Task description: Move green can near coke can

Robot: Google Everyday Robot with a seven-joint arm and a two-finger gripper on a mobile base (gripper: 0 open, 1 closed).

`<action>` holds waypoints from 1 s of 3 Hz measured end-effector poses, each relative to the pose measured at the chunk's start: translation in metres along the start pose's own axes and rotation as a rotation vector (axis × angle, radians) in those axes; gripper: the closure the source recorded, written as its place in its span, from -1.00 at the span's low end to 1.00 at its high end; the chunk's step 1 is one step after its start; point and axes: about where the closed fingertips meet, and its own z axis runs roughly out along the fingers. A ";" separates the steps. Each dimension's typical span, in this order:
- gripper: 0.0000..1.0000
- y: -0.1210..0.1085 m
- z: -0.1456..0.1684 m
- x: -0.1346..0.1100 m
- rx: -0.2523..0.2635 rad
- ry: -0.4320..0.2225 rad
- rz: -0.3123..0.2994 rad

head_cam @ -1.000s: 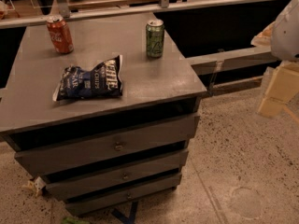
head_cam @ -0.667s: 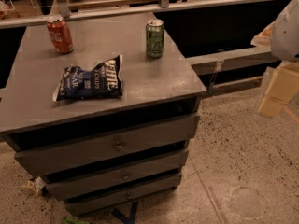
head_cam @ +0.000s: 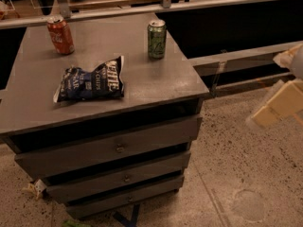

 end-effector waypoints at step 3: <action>-1.00 -0.005 0.071 0.031 0.151 -0.280 0.302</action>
Offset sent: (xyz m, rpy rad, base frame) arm 0.1027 -0.0655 -0.0103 0.3815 -0.6616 -0.5649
